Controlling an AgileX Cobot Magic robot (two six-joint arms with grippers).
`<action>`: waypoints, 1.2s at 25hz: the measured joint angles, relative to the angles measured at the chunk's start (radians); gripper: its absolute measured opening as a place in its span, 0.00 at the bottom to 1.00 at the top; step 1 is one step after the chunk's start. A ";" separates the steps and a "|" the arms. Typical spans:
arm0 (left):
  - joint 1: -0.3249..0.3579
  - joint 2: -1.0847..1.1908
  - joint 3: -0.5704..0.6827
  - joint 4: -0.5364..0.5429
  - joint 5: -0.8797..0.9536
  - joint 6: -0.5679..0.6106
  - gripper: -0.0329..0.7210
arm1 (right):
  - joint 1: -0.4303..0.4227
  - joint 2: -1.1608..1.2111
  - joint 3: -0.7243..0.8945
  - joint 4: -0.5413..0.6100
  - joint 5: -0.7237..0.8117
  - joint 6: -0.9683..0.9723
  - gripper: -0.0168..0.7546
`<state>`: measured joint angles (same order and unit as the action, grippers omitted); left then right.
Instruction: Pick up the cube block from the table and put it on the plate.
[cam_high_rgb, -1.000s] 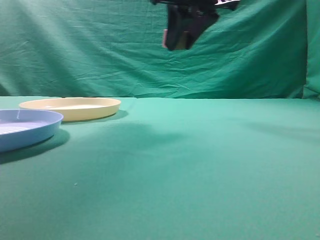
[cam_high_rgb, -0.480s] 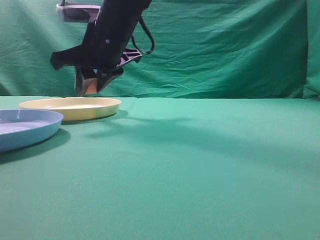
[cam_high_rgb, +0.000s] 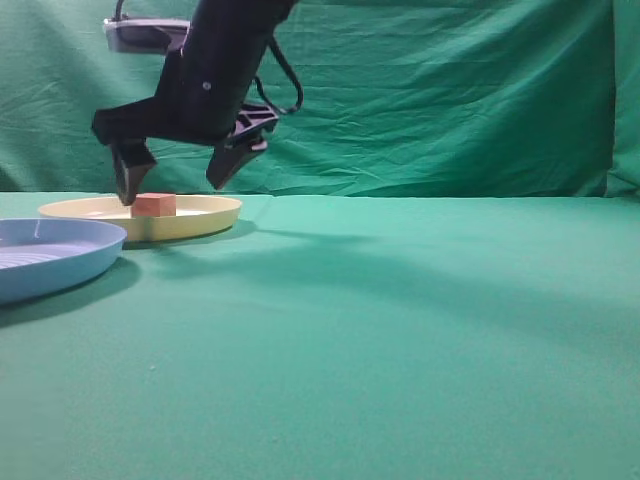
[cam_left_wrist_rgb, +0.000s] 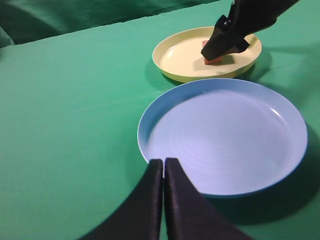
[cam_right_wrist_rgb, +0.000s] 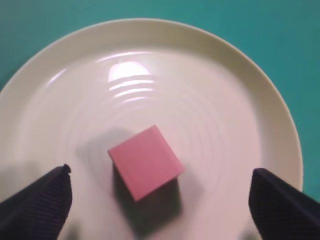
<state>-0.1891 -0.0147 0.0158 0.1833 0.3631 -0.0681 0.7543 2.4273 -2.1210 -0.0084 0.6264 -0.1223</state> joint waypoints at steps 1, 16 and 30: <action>0.000 0.000 0.000 0.000 0.000 0.000 0.04 | 0.000 -0.020 -0.017 -0.024 0.053 0.002 0.85; 0.000 0.000 0.000 0.000 0.000 0.000 0.04 | -0.076 -0.445 -0.101 -0.098 0.628 0.109 0.02; 0.000 0.000 0.000 0.000 0.000 0.000 0.04 | -0.086 -0.978 0.624 0.009 0.372 0.113 0.02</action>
<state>-0.1891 -0.0147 0.0158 0.1833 0.3631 -0.0681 0.6681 1.4489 -1.4967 0.0010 0.9988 -0.0096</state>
